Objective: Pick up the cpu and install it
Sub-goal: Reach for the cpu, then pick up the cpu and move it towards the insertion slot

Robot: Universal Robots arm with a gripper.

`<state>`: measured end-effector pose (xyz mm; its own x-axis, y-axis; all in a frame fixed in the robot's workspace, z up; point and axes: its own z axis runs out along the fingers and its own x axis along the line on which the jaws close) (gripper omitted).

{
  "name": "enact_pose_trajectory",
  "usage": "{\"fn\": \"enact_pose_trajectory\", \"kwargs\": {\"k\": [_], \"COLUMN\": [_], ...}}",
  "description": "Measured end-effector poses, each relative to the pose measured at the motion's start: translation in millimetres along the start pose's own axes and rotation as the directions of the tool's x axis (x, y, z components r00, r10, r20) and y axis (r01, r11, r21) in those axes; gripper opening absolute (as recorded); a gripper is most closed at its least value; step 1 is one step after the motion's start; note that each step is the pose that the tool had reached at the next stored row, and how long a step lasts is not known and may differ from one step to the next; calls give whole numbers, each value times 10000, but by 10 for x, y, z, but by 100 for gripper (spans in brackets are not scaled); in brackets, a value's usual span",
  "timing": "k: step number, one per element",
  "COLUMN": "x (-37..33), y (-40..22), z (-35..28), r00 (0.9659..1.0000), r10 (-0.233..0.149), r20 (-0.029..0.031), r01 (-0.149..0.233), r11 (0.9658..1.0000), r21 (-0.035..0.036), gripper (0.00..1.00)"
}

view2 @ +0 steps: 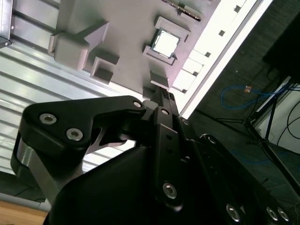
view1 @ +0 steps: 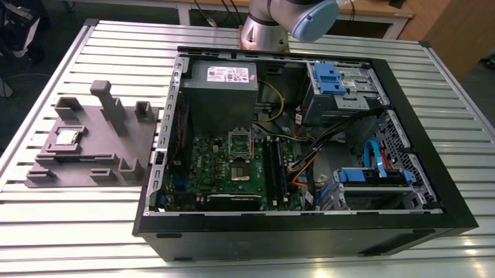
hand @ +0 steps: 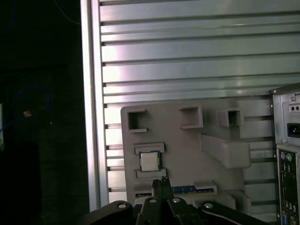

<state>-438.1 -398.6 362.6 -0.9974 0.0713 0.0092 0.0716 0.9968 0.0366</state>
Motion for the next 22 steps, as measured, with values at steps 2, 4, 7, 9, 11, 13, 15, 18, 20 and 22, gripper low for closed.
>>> {"fn": "enact_pose_trajectory", "kwargs": {"k": [2, 4, 7, 9, 11, 13, 15, 18, 20, 22], "x": [2, 3, 3, 4, 4, 5, 5, 6, 6, 6], "y": [0, 0, 0, 0, 0, 0, 0, 0, 0, 0], "z": [0, 0, 0, 0, 0, 0, 0, 0, 0, 0], "r00": [10000, 10000, 10000, 10000, 10000, 10000, 10000, 10000, 10000, 10000], "r10": [2, 2, 2, 2, 2, 2, 2, 2, 2, 2], "r20": [-1, 0, 0, 0, 0, 0, 0, 0, 0, 0], "r01": [-2, -2, -2, -2, -2, -2, -2, -2, -2, -2], "r11": [10000, 10000, 10000, 10000, 10000, 10000, 10000, 10000, 10000, 10000], "r21": [1, 0, 0, 0, 0, 0, 0, 0, 0, 0], "gripper": [10, 10, 10, 10, 10, 10, 16, 29, 35, 41]}}
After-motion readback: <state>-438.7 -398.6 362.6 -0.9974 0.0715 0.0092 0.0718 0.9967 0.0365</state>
